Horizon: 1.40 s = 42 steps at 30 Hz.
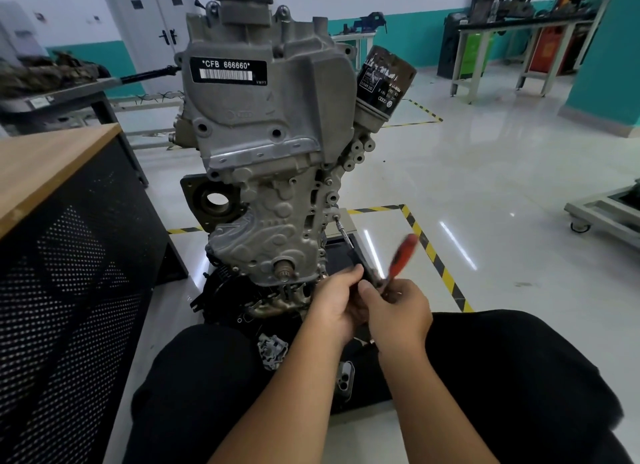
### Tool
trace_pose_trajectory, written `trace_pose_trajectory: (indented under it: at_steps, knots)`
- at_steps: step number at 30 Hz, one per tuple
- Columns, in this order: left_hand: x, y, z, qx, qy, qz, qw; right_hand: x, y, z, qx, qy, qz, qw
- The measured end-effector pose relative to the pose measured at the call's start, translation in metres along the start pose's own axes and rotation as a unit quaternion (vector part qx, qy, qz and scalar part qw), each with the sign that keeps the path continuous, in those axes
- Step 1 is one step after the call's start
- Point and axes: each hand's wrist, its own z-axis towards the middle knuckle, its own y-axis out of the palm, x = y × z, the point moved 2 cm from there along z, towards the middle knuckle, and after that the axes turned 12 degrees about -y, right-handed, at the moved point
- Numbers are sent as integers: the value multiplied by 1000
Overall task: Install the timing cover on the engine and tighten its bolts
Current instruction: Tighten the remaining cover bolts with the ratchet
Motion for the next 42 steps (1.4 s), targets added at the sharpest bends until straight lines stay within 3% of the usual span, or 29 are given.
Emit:
trace_pose_trajectory:
  at_steps: [1,3,4,5,8,10,12,16,18,21,23,25,29,31,33,36,38,40,42]
  knots:
    - [1,0,1,-10,-4,4,1000,0,1,-1,2,82,90,993]
    - [4,0,-1,-14,2,5,1000,-4,5,-3,-16,229,275,933]
    - [6,-1,-2,-4,11,11,1000,-5,5,-3,-26,269,318,909]
    - [6,-2,-3,14,23,24,999,-5,4,-3,-39,273,316,908]
    - [3,-2,-2,29,44,24,998,0,-1,-1,-55,120,86,988]
    - [0,0,0,14,46,11,999,-1,-6,0,-12,38,-15,999]
    - [0,3,0,9,43,-7,999,0,-7,-3,3,44,18,999]
    - [-1,2,-1,5,15,-25,1000,6,-5,-6,2,204,209,956]
    - [1,2,1,3,17,-27,999,5,-3,-9,-14,221,236,946]
    - [2,2,5,1,34,-52,998,3,-4,-5,-28,45,63,997]
    - [3,1,7,-4,37,-53,998,1,-4,-5,-38,-36,-20,998]
    - [3,0,5,-10,30,-42,999,6,-2,-5,-23,-14,-5,1000]
    - [2,-2,7,-11,20,-49,999,6,1,-8,-10,213,242,947]
    - [2,-1,10,-12,26,-55,998,6,2,-10,-14,194,200,960]
    - [2,2,12,-27,18,-90,995,9,-2,-7,-4,60,83,995]
    - [3,5,13,-47,15,-113,992,7,-4,-6,-32,-73,-17,997]
    - [5,4,12,-65,-3,-113,991,2,-4,-6,-20,-47,25,998]
    - [7,3,8,-67,-11,-79,995,0,-1,-6,-11,66,171,983]
    - [9,2,7,-53,1,-26,998,3,1,-6,-13,151,222,963]
